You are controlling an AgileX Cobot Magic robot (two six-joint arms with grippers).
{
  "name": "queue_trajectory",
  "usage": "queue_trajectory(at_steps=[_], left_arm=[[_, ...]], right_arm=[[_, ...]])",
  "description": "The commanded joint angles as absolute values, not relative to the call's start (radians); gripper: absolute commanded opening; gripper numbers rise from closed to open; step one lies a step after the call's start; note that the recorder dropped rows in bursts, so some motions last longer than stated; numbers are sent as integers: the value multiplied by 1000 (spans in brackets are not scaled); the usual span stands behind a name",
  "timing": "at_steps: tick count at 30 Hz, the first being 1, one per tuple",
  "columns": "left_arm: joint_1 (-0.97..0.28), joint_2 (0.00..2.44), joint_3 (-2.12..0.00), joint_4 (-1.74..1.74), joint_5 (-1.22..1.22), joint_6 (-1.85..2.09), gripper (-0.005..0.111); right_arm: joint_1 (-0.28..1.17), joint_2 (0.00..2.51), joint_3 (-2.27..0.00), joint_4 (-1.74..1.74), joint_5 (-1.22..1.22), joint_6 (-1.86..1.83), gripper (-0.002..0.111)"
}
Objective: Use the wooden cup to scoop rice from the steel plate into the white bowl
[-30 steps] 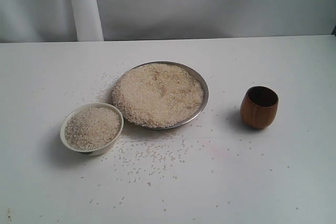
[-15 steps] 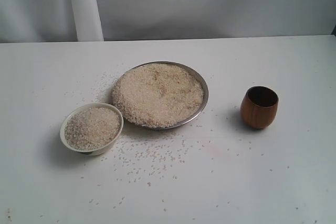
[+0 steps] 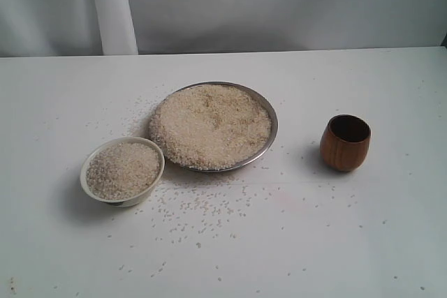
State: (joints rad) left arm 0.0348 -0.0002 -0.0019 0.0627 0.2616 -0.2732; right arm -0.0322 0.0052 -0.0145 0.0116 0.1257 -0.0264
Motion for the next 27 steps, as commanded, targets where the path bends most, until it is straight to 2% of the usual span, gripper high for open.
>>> queue_trajectory(at_steps=[1, 17, 27], left_arm=[[30, 0, 0, 61, 259, -276, 0], [30, 0, 0, 61, 259, -276, 0], [30, 0, 0, 61, 259, -276, 0]], right_arm=[[-70, 0, 0, 66, 153, -34, 15], [-10, 0, 0, 34, 328, -71, 15], [-10, 0, 0, 77, 334, -63, 15]])
